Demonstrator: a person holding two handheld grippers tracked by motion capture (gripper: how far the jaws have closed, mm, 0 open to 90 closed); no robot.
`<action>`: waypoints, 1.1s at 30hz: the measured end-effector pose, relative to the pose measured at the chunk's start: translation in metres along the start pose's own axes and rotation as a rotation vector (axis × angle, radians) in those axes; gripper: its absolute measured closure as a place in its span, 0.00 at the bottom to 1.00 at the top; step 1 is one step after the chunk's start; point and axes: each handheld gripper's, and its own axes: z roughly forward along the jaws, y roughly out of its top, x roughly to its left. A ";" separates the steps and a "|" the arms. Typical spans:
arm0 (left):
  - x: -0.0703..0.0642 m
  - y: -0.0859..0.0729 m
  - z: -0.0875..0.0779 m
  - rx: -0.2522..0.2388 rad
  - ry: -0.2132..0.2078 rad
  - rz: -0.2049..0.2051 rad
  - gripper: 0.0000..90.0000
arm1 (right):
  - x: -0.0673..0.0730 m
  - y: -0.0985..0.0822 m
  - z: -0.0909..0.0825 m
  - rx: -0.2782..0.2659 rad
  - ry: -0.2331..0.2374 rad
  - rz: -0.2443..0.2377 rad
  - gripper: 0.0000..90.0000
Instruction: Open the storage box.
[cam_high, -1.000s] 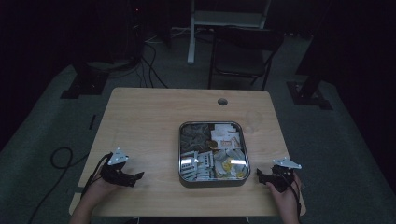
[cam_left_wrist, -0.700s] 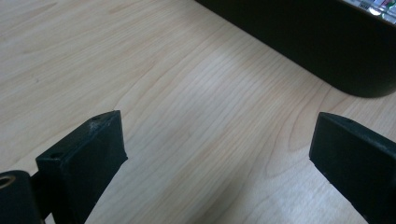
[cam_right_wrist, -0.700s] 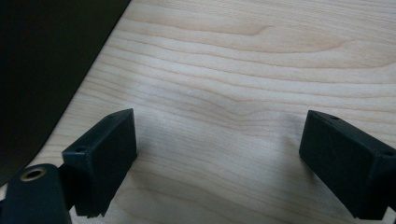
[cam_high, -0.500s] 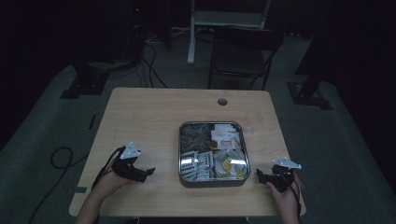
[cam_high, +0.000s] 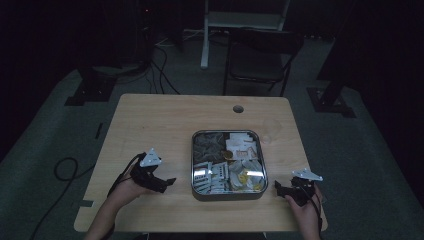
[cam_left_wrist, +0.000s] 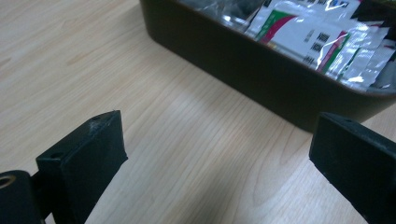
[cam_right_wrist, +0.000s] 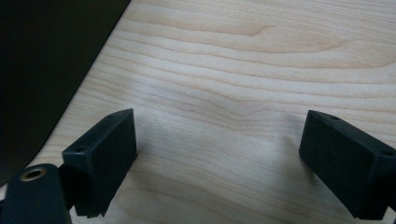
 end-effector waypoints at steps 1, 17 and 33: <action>-0.001 0.002 0.001 -0.001 -0.002 0.005 0.05 | 0.000 0.000 0.000 0.000 0.000 0.000 0.12; -0.019 0.040 0.018 -0.012 -0.057 0.082 0.05 | 0.000 0.000 0.000 0.000 0.000 0.000 0.12; -0.038 0.076 0.050 -0.035 -0.135 0.132 0.05 | 0.000 0.000 0.000 0.000 0.000 0.000 0.12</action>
